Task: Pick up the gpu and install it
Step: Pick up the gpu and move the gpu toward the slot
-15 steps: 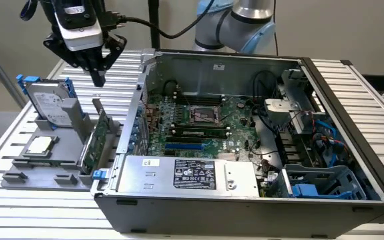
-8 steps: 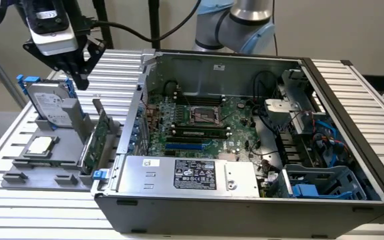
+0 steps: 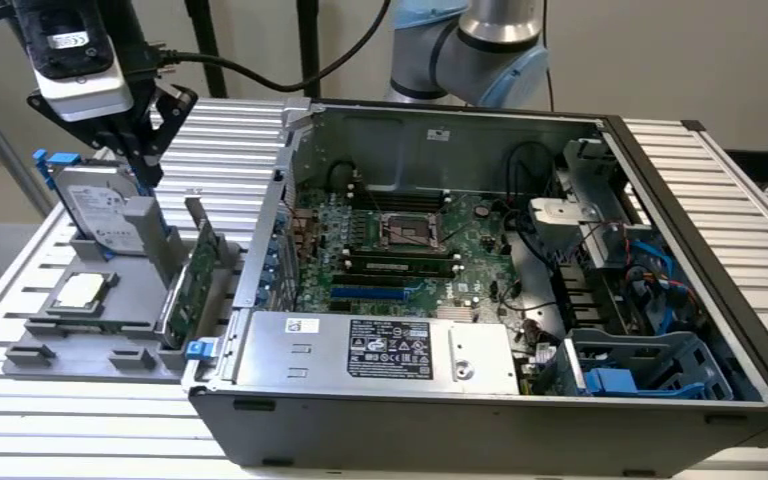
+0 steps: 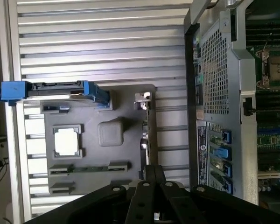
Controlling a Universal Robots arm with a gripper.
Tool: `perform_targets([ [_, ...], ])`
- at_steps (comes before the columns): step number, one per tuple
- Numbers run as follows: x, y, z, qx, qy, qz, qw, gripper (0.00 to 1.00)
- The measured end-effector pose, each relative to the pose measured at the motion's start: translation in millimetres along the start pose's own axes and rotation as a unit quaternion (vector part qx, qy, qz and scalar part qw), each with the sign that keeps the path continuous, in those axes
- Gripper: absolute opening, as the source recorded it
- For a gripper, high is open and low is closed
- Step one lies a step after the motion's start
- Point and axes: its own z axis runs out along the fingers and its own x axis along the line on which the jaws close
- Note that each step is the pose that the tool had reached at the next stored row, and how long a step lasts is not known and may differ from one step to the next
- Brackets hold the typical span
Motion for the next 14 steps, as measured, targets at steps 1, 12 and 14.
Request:
perform_targets([
  [1, 0.0, 0.0, 0.0, 0.0, 0.0, 0.0, 1.0, 0.0],
  [12, 0.0, 0.0, -0.1, 0.0, 0.0, 0.0, 1.0, 0.0],
  [14, 0.1, 0.0, -0.1, 0.0, 0.0001, 0.0, 1.0, 1.0],
])
